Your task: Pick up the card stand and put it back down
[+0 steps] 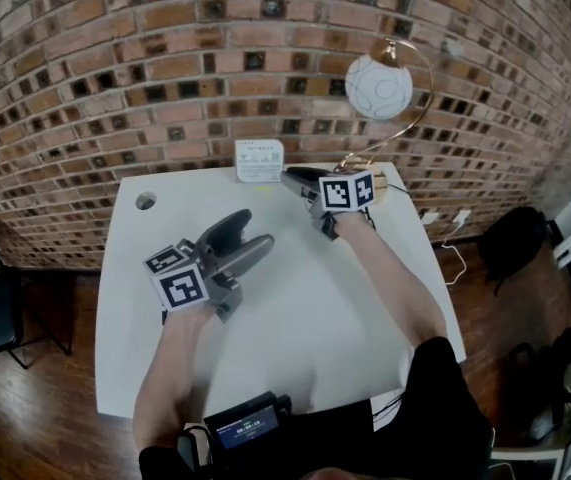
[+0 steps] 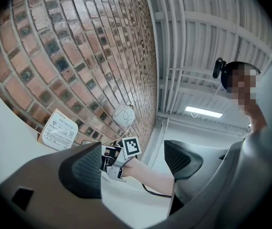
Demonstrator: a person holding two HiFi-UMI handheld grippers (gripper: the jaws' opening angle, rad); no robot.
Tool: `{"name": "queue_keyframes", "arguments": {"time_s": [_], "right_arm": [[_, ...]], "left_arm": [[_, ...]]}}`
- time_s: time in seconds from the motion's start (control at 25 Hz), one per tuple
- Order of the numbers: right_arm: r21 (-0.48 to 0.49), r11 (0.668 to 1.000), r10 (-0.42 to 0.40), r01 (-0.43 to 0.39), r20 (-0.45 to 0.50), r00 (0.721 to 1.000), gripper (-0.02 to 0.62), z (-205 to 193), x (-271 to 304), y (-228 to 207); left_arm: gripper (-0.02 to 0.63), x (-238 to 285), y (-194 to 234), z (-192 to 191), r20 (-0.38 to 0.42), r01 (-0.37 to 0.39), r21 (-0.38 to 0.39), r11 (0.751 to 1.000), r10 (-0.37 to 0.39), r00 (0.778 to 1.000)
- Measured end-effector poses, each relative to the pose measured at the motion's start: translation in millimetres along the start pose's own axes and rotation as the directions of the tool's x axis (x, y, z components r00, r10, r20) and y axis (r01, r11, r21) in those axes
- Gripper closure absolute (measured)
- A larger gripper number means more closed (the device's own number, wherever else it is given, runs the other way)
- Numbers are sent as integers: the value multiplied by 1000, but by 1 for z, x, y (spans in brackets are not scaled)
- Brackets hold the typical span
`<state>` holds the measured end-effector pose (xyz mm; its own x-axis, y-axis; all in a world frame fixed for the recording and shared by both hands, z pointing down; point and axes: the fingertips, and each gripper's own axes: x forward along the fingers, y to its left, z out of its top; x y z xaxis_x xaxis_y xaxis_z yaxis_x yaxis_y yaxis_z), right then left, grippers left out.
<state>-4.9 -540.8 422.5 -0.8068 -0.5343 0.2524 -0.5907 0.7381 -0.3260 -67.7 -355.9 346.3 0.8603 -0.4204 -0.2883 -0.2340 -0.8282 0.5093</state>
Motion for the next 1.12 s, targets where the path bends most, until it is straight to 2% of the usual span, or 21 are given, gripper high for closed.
{"name": "queue_keyframes", "arguments": {"time_s": [0.16,0.56,0.8,0.96,1.12], "right_arm": [[39,997,70,-72,60,996,489,6,-22,26],[-12,984,178,-179,163,970,514,21,-77,94],[-53,982,191,-184,205,960,517,32,-102,125],[-36,978,206,-204,233,950,517,33,-116,133],[-70,978,209,-197,251,945,518,44,-132,150]], "left_arm": [[204,1,-6,-3,-10,12,3,1000,-12,1000],[204,4,-24,-3,-20,48,20,999,-47,999],[204,7,-34,9,5,57,14,998,-57,998],[204,12,-38,3,-22,42,4,999,-42,999],[204,16,-49,-3,-45,36,3,999,-36,998]]}}
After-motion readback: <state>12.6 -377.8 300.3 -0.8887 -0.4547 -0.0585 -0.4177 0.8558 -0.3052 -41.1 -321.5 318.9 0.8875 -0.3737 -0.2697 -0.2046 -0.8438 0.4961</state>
